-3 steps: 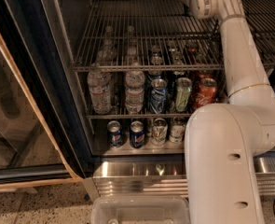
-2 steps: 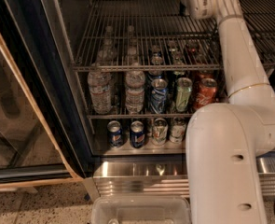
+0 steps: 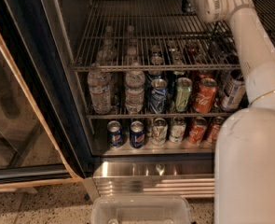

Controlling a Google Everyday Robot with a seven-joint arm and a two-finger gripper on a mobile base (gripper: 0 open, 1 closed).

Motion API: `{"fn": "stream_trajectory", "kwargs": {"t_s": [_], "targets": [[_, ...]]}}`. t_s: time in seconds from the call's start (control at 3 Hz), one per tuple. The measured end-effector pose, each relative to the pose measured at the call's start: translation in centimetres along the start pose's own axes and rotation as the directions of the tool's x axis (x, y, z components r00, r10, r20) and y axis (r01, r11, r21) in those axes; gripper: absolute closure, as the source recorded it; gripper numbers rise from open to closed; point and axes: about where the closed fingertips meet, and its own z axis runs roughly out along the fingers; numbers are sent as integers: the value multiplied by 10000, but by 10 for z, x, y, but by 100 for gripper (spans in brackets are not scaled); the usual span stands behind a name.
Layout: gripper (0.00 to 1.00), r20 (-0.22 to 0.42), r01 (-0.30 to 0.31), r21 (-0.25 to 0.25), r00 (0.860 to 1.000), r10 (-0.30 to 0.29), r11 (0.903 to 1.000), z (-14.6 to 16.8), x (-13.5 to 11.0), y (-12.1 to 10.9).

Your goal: Pick redbull can from top shelf of fridge

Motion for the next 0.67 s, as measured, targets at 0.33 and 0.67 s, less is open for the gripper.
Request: {"fn": "stream_trajectory", "kwargs": {"t_s": [0.33, 0.67], "targets": [[100, -160, 46, -446, 9999, -54, 9990, -23, 12, 15], [100, -146, -14, -531, 9999, 6, 9986, -26, 15, 18]]}}
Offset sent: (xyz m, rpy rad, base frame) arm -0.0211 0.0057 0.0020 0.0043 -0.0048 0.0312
